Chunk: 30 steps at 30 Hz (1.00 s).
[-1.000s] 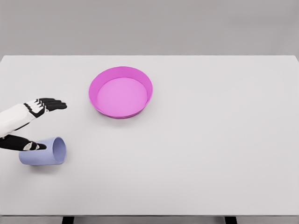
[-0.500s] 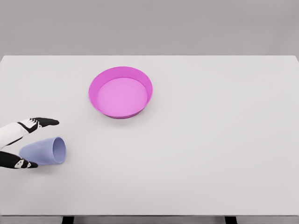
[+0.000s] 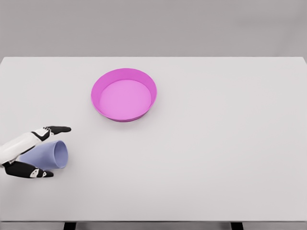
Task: Flip the cup with left arm and place it on the plate
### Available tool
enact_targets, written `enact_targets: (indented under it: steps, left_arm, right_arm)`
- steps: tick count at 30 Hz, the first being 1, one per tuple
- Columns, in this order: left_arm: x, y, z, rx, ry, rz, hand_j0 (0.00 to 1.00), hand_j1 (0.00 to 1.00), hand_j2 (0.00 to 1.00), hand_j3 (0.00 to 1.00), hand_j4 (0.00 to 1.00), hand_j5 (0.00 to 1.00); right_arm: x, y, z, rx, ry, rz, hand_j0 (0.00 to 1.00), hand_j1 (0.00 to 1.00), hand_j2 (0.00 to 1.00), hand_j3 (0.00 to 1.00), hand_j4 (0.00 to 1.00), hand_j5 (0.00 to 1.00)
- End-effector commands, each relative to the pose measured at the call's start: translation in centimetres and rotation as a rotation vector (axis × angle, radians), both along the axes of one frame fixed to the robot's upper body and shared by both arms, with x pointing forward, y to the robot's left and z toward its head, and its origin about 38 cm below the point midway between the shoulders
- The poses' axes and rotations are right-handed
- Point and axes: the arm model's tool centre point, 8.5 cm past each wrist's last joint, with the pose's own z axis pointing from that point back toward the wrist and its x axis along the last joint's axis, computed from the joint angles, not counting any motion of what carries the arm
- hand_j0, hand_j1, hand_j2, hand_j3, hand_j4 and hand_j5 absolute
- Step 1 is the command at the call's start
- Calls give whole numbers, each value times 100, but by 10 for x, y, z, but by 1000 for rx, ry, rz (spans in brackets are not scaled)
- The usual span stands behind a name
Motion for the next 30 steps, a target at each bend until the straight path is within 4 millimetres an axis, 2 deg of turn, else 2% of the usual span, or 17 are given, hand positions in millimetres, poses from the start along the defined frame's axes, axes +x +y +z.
enact_targets:
  steps: [1,14,26,30]
  left_arm:
    - [-1,-2,-2,-13,4,2,100,100,100,100,100,100]
    - [5,1,-17,32,48,102,100,100,100,100,100,100]
    - [6,2,-20,53,60,123,100,100,100,100,100,100]
    - [4,3,-28,71,86,153,100,100,100,100,100,100]
  right_arm:
    - [0,0,0,-1,0,-1,100,100,100,100,100,100]
    - [0,0,0,0,0,0,100,100,100,100,100,100]
    - [0,0,0,0,0,0,100,100,100,100,100,100]
    - [0,0,0,0,0,0,100,100,100,100,100,100]
